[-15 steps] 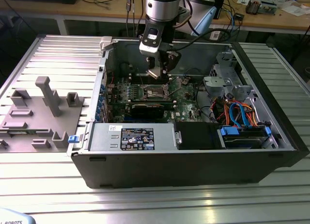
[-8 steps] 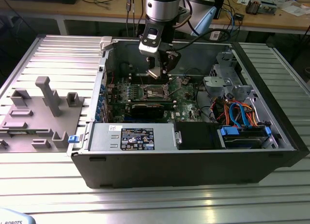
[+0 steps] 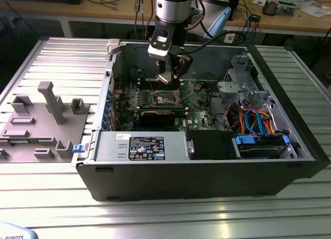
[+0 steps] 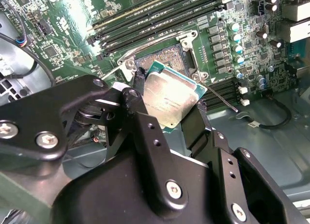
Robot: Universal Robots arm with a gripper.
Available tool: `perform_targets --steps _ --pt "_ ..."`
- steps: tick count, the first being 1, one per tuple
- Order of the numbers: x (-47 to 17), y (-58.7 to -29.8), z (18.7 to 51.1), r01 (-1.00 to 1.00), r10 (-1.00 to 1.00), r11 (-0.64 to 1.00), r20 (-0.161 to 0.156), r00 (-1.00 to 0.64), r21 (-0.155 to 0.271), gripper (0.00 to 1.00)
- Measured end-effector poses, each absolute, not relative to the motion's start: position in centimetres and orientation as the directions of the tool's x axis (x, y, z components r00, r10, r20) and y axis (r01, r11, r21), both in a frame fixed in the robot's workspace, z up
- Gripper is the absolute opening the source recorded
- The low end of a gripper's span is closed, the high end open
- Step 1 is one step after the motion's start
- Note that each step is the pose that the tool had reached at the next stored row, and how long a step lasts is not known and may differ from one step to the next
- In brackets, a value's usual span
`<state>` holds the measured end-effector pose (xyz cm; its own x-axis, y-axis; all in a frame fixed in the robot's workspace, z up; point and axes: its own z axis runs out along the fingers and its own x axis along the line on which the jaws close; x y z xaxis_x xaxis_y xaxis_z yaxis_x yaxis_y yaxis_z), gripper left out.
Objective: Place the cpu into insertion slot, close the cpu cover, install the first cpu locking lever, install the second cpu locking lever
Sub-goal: 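Place the cpu into insertion slot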
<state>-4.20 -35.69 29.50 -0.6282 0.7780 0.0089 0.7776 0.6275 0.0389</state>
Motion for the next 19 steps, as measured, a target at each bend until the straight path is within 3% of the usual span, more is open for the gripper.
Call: perform_targets --steps 19 --pt "-4.26 -35.69 29.50 0.794 0.795 0.606 0.009 -0.607 0.039 0.55"
